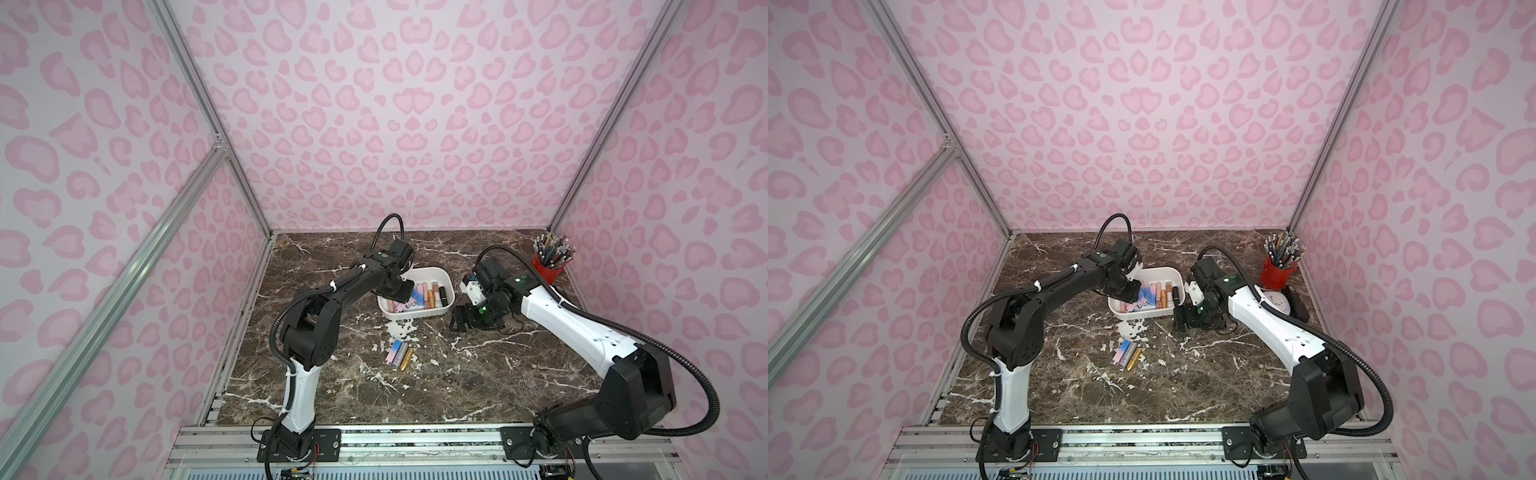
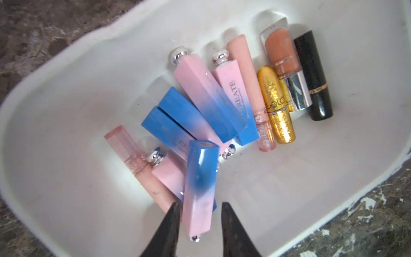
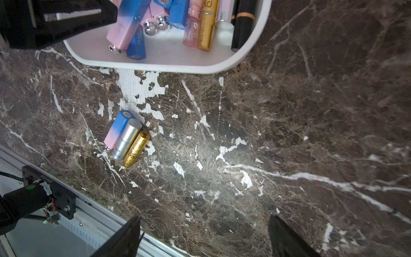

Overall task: Put the lipstick into the storage box
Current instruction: Place the lipstick in the storage box, then pick up the lipstick at the center of the board.

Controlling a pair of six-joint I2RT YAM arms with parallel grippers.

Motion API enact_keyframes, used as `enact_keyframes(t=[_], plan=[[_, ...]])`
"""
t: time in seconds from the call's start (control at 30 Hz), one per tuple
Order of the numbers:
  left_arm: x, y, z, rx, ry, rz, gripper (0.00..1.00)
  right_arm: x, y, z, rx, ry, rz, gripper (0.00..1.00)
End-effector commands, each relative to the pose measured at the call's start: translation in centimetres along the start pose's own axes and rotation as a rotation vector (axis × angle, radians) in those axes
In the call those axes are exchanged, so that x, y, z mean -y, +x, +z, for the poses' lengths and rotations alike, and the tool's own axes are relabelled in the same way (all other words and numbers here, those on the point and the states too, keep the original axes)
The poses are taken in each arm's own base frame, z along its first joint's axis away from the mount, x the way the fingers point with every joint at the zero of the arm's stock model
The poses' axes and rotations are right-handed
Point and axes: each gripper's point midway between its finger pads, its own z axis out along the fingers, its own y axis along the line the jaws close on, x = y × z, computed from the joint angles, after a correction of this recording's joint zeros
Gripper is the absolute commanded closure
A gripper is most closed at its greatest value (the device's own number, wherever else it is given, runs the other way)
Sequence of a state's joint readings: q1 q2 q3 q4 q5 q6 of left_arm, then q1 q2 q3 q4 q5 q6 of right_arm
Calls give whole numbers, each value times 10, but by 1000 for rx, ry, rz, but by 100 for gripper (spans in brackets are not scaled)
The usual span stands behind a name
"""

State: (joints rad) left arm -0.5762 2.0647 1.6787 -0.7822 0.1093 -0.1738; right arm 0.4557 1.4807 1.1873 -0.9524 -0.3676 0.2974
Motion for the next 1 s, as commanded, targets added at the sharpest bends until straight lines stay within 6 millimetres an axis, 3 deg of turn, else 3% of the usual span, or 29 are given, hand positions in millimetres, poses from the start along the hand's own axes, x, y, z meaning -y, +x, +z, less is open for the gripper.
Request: enact_keyframes(t=[0.0,0.13,0.33,0.57,0.8,0.97], plan=[[3,-1,0,8,24,5,36,-1,-8,3,14,-5,23,8],[-4,-8,-19,56,-2,-13,33,-5,-13,7,17,20,7,11],[-28,-10,-76,172,-94,-69,33,-15,-11,20,3,39,-8,13],[-43,25,-134,263,-141,-130,33,-42,-4,45,-40,61,-37,18],[-54,64,-193,450,-164,-193,29,-71,12,84,-85,64,-20,23],[-57,78,-213,537,-150,-219,26,-87,22,105,-104,88,-28,28]])
